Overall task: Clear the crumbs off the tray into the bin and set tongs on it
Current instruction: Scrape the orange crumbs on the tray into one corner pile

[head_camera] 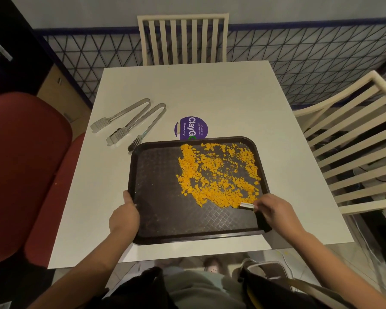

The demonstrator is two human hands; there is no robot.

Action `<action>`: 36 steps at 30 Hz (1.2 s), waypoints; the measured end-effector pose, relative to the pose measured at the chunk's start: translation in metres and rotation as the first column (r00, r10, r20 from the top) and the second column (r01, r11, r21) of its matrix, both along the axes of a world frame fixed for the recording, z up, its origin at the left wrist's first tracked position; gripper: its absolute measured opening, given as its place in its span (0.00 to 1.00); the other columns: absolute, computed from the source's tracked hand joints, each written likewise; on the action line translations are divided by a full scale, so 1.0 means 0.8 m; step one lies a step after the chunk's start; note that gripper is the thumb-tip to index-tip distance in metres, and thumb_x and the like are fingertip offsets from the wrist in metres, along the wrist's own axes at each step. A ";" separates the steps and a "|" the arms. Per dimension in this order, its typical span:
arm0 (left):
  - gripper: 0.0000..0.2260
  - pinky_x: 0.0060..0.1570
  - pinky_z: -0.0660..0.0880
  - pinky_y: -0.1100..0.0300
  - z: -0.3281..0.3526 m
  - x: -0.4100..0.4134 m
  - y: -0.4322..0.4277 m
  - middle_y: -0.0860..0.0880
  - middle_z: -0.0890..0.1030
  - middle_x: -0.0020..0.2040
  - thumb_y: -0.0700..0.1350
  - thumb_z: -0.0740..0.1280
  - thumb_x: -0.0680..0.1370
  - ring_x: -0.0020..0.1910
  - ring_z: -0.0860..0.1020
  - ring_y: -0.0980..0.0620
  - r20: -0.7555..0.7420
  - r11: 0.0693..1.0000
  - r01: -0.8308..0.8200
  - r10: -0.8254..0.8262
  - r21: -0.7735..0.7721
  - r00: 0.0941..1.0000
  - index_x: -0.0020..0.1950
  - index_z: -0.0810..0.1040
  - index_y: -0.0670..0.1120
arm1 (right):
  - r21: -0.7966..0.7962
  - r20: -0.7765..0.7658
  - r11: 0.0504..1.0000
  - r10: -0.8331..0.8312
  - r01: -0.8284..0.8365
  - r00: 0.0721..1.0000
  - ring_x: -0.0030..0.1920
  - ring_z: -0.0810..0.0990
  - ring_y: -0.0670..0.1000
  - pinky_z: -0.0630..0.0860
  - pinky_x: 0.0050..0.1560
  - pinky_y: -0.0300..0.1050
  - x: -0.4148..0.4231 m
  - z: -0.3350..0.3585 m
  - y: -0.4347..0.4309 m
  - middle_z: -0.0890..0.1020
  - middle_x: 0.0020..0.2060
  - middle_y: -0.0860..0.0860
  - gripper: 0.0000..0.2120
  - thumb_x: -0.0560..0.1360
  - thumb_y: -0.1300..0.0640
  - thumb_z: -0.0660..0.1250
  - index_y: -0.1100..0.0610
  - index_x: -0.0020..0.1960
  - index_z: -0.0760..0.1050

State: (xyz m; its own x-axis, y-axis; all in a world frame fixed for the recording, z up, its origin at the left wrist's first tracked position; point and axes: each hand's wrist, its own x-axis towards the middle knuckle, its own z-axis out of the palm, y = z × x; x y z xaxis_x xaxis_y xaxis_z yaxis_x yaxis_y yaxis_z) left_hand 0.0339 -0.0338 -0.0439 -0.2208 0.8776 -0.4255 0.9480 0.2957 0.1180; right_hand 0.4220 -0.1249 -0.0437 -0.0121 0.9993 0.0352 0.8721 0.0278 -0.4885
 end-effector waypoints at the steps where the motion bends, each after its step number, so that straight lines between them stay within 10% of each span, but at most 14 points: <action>1: 0.26 0.43 0.78 0.55 0.000 -0.002 0.000 0.44 0.79 0.59 0.46 0.55 0.82 0.49 0.81 0.45 -0.005 1.000 0.002 -0.002 0.004 1.000 0.77 0.48 0.46 | -0.011 -0.007 1.000 0.020 -0.020 1.000 0.37 0.79 0.49 0.69 0.38 0.31 0.003 0.003 -0.004 0.82 0.37 0.49 0.09 0.67 0.69 0.73 0.56 0.38 0.80; 8: 0.26 0.41 0.76 0.56 -0.001 -0.004 -0.002 0.43 0.80 0.56 0.45 0.55 0.82 0.48 0.81 0.46 -0.009 0.999 0.033 -0.033 0.016 0.999 0.77 0.47 0.45 | -0.163 0.067 0.933 0.335 -0.321 0.940 0.37 0.80 0.46 0.75 0.37 0.34 0.001 -0.002 -0.033 0.81 0.37 0.46 0.07 0.67 0.62 0.74 0.51 0.41 0.81; 36: 0.25 0.36 0.74 0.61 0.008 -0.003 -0.003 0.46 0.76 0.49 0.47 0.57 0.82 0.38 0.74 0.53 0.042 1.000 -0.002 0.002 0.002 0.999 0.75 0.50 0.47 | -0.086 0.142 0.954 0.298 -0.288 0.944 0.34 0.80 0.51 0.79 0.35 0.47 -0.009 0.020 0.022 0.81 0.35 0.50 0.04 0.68 0.60 0.74 0.54 0.41 0.81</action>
State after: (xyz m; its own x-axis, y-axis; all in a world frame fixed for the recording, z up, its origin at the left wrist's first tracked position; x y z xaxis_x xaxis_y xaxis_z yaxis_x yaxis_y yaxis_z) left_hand 0.0312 -0.0359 -0.0378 -0.2045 0.8782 -0.4324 0.9415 0.2973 0.1586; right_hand 0.4144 -0.1076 -0.0280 -0.3047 0.9510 -0.0526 0.8941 0.2666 -0.3598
